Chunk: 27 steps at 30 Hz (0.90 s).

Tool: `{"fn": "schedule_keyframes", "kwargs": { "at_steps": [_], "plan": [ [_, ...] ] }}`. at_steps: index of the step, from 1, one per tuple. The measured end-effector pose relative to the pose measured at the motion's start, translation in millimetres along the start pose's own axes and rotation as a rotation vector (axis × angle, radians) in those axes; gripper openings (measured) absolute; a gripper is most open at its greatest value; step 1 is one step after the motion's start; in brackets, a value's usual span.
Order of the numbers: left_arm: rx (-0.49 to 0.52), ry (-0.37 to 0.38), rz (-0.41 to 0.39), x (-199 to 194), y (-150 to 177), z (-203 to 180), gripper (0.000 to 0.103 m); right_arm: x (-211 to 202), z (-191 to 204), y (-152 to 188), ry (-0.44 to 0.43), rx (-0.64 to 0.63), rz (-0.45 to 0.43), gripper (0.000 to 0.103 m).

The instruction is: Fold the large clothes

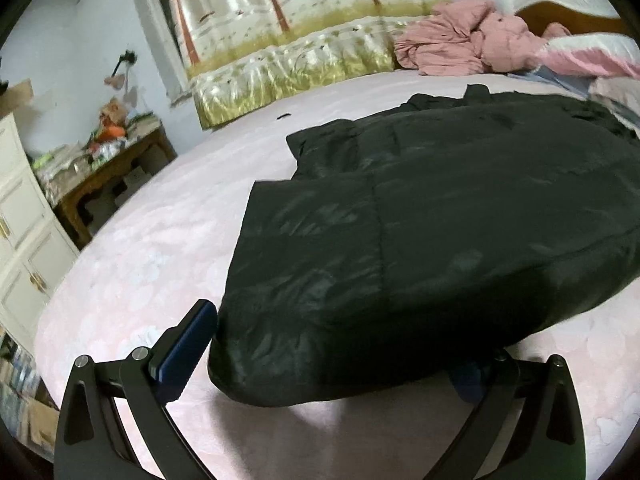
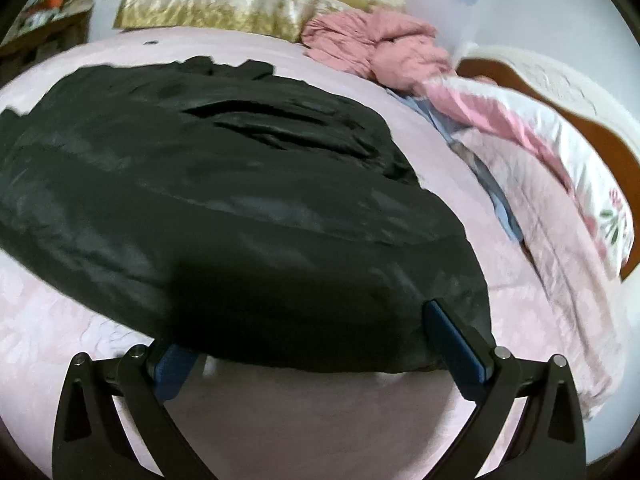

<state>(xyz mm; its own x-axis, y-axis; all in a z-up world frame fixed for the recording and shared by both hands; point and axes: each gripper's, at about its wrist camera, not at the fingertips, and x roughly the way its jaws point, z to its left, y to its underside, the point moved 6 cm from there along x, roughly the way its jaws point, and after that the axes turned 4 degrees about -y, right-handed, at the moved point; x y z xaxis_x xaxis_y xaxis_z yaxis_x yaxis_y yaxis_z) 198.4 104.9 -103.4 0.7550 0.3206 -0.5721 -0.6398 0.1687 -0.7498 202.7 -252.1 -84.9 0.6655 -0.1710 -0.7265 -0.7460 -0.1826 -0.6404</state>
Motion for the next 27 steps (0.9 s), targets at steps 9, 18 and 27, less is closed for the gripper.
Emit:
{"fn": "schedule_keyframes", "kwargs": {
  "at_steps": [9,18,27],
  "plan": [
    [0.019,0.017,-0.047,-5,-2,-2,0.103,3,-3,-1,-0.027,0.013,-0.018,0.099],
    [0.015,0.021,-0.053,-8,-2,-2,0.103,3,-2,0,-0.035,0.019,-0.022,0.092],
    [0.023,0.055,-0.111,-23,-9,-5,0.017,-2,-2,-1,-0.100,0.060,-0.037,0.026]
  ]
}}
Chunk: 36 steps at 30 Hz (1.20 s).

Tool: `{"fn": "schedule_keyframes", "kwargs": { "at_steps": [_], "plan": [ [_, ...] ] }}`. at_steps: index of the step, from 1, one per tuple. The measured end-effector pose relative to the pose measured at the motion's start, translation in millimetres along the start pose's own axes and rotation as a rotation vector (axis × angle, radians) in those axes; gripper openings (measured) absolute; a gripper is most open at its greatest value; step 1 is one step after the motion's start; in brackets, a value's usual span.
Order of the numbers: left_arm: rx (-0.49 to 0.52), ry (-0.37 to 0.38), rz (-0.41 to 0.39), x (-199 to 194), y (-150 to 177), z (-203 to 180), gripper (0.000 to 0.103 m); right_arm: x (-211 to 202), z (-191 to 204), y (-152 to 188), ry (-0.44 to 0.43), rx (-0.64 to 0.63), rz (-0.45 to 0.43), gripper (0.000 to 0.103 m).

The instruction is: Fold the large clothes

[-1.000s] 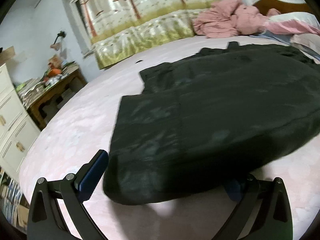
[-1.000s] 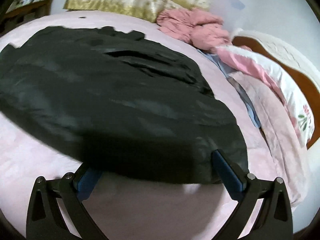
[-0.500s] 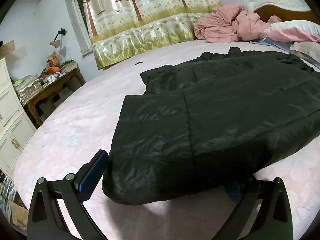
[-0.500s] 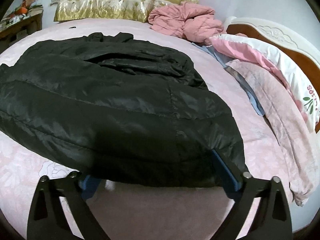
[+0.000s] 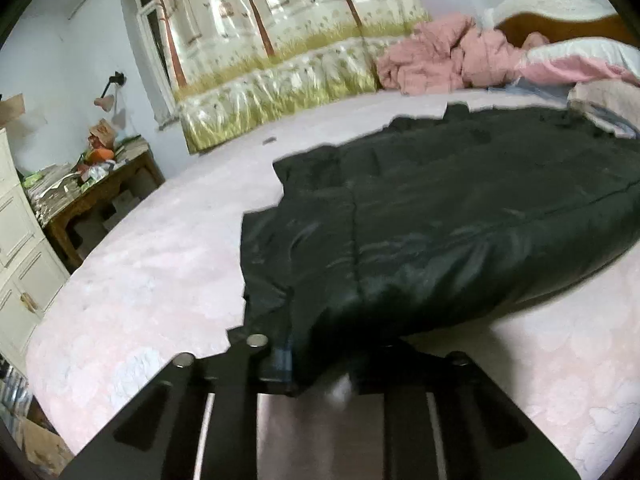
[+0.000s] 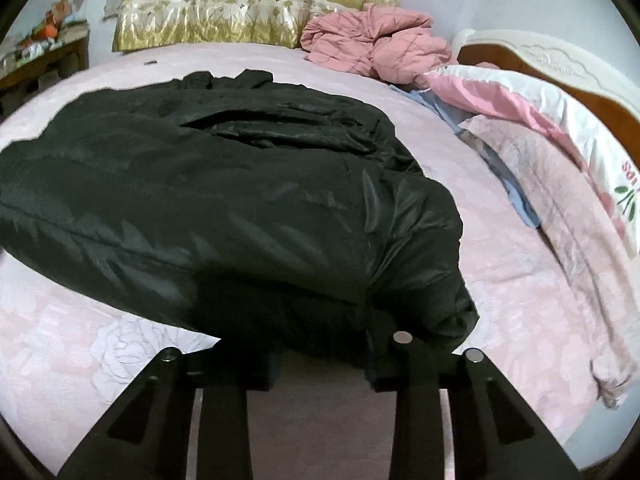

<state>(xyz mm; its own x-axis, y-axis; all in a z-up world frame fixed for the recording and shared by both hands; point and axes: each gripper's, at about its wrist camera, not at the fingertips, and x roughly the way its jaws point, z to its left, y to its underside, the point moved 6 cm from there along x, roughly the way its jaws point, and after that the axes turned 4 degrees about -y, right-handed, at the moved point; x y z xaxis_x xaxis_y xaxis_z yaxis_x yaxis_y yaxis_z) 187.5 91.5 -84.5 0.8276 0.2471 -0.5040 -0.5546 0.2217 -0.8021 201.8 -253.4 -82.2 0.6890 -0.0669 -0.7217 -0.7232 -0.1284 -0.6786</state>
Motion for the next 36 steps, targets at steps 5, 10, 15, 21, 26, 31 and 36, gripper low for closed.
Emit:
{"fn": "schedule_keyframes", "kwargs": {
  "at_steps": [5,10,15,21,26,31,36],
  "plan": [
    [-0.075,0.021,-0.043,-24,-15,13,0.012,-18,3,-2,-0.028,0.011,-0.024,0.022],
    [-0.118,0.051,-0.077,-65,-24,28,0.011,-55,-4,-5,-0.049,0.026,-0.062,0.022],
    [-0.142,0.074,-0.069,-106,-18,38,0.011,-89,-8,5,-0.078,0.039,-0.054,0.022],
    [-0.181,0.093,-0.044,-121,-32,49,0.011,-106,-3,4,-0.069,-0.026,-0.024,0.025],
    [-0.166,0.144,0.013,-79,-87,52,0.014,-92,-11,-57,-0.002,-0.105,-0.052,0.040],
    [-0.125,0.132,0.056,-7,-132,46,0.015,-43,-18,-124,-0.011,-0.096,-0.066,0.043],
    [-0.129,0.156,0.114,71,-150,35,0.015,9,-14,-161,-0.037,-0.064,-0.082,0.037]
  ]
}}
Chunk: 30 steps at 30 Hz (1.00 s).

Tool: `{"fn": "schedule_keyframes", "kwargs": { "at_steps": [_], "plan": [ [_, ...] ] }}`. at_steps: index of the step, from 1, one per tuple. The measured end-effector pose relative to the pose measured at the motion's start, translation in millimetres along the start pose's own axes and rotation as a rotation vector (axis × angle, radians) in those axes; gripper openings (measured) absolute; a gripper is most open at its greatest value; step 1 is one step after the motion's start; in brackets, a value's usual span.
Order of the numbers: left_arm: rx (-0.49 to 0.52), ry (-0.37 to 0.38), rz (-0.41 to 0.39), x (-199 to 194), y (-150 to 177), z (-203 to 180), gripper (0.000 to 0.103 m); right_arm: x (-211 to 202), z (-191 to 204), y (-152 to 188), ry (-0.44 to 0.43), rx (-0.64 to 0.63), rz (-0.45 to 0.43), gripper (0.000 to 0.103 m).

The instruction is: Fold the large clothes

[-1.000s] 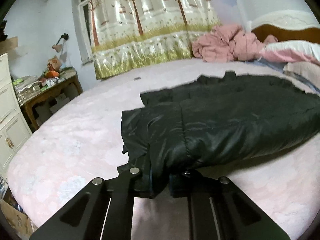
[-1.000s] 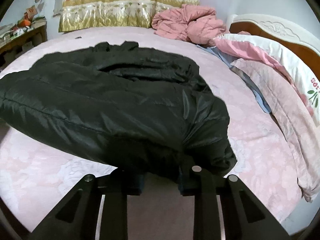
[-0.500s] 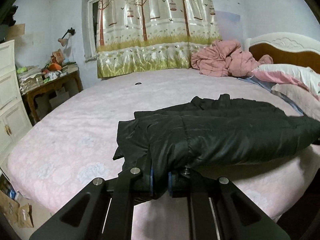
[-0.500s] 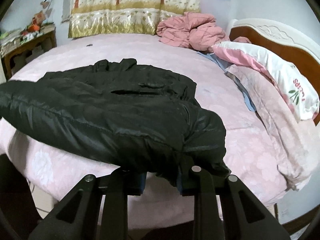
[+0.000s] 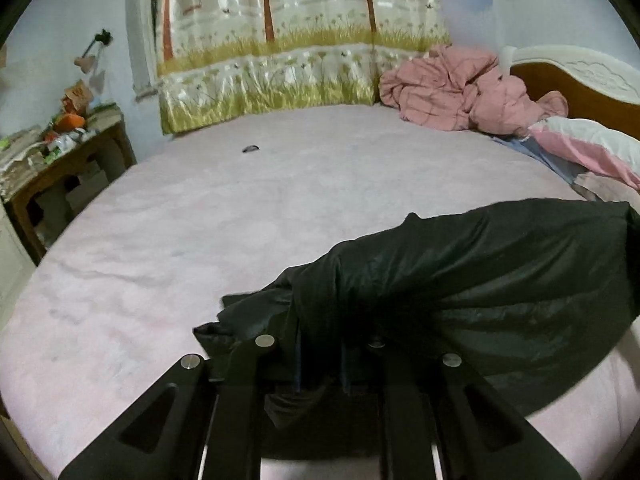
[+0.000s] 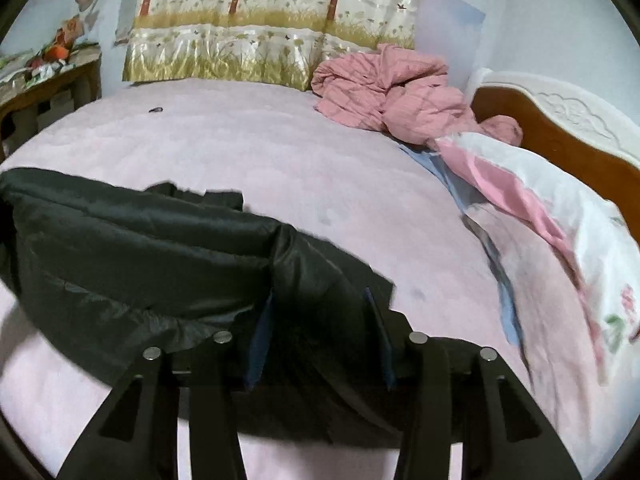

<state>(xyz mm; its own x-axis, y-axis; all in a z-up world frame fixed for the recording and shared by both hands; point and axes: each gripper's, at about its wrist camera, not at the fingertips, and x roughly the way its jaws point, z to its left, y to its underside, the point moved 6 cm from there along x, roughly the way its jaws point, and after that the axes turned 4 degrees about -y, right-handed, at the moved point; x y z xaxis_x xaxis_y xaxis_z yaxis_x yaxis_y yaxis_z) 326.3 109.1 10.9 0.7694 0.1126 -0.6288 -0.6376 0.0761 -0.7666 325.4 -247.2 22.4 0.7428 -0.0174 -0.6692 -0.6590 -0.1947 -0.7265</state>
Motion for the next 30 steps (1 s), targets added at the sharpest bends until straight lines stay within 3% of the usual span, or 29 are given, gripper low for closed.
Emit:
{"fn": "schedule_keyframes", "kwargs": {
  "at_steps": [6,8,9,10,11,12,14,16,19,22,26,27,28,29,30],
  "plan": [
    [0.003,0.000,0.036,51,3,-6,0.018,54,3,-4,-0.020,0.028,-0.003,0.035],
    [-0.011,-0.020,0.043,56,9,-2,0.024,53,-2,-3,-0.032,0.058,-0.045,0.044],
    [-0.027,-0.032,0.028,55,10,1,0.034,47,-7,-2,-0.030,0.084,-0.083,0.055],
    [-0.040,-0.036,0.011,52,10,3,0.053,38,-13,-2,-0.023,0.115,-0.128,0.067],
    [-0.070,-0.043,-0.033,44,9,8,0.067,30,-20,-3,-0.020,0.144,-0.166,0.071],
    [-0.097,-0.042,-0.075,35,9,14,0.091,22,-26,-2,-0.023,0.168,-0.196,0.074],
    [-0.172,-0.019,-0.183,12,11,27,0.098,5,-41,-1,-0.027,0.214,-0.238,0.074],
    [-0.214,0.040,-0.216,-2,12,38,0.103,-7,-58,4,-0.007,0.252,-0.250,0.085],
    [-0.237,0.056,-0.203,-4,14,50,0.103,-10,-75,14,0.001,0.288,-0.236,0.093],
    [-0.260,0.084,-0.140,8,23,58,0.103,3,-85,28,-0.010,0.315,-0.166,0.094],
    [-0.306,0.228,-0.021,42,40,56,0.103,37,-93,47,-0.025,0.353,-0.064,0.094],
    [-0.317,0.272,-0.010,49,45,54,0.098,47,-93,52,-0.056,0.364,-0.031,0.094],
    [-0.318,0.287,-0.016,49,48,52,0.074,58,-91,56,-0.104,0.378,-0.001,0.092],
    [-0.303,0.293,-0.023,50,50,50,0.058,65,-89,59,-0.161,0.392,0.012,0.087],
    [-0.287,0.288,-0.034,49,51,48,0.023,68,-84,59,-0.227,0.403,0.008,0.056]
  ]
}}
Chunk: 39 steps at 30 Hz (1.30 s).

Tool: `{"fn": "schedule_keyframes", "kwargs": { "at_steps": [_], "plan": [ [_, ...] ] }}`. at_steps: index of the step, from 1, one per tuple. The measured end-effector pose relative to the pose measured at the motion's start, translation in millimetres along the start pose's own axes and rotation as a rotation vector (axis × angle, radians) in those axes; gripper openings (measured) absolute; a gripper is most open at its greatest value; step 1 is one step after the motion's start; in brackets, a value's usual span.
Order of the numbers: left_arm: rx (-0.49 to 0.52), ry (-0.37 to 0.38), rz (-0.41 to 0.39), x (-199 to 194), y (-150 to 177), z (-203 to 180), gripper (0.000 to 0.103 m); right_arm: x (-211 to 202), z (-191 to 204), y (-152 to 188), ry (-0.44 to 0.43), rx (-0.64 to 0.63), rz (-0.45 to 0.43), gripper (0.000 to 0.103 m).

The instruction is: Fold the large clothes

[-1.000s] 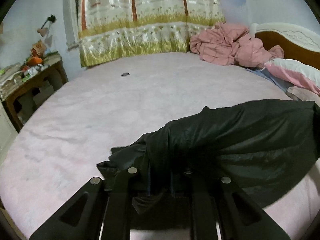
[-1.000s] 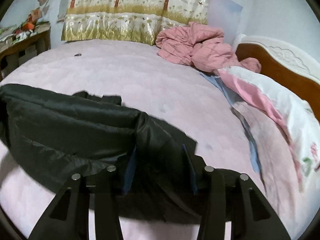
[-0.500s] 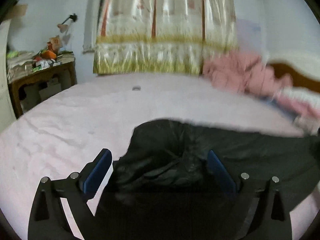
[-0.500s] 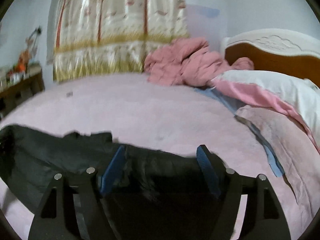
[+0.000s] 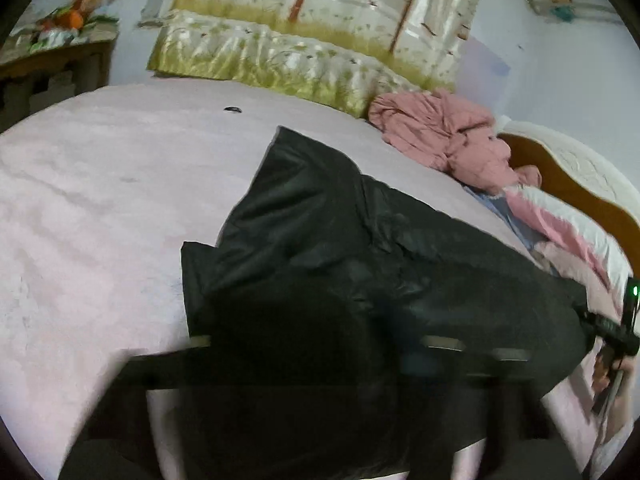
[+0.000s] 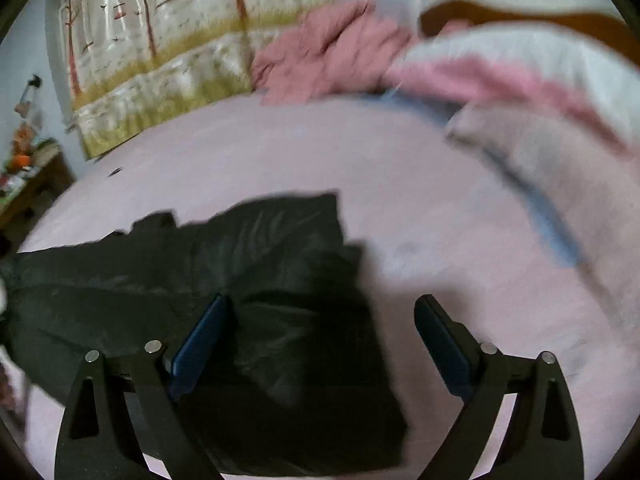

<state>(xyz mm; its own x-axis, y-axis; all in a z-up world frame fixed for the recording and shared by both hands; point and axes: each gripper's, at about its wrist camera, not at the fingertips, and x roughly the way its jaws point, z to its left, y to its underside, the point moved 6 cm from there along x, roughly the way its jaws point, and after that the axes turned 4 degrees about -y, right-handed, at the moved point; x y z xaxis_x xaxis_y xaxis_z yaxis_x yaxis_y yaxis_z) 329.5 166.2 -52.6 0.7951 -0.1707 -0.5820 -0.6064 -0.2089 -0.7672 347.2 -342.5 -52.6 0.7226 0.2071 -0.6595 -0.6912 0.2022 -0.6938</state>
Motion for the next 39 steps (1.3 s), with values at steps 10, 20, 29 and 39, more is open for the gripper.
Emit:
{"fn": "schedule_keyframes", "kwargs": {
  "at_steps": [10,20,29,39],
  "plan": [
    [0.097,-0.177,-0.113,-14,0,-9,0.009,10,63,-45,0.085,-0.175,-0.116,0.012],
    [0.114,-0.199,-0.045,12,8,-9,0.009,45,36,-22,0.137,-0.140,-0.026,0.021],
    [0.087,-0.214,-0.281,-45,-12,-19,0.077,-33,54,-28,0.259,-0.200,-0.272,0.085],
    [0.157,-0.028,-0.380,-97,-19,-101,0.089,-86,129,-18,-0.012,-0.195,-0.334,0.102]
  ]
}}
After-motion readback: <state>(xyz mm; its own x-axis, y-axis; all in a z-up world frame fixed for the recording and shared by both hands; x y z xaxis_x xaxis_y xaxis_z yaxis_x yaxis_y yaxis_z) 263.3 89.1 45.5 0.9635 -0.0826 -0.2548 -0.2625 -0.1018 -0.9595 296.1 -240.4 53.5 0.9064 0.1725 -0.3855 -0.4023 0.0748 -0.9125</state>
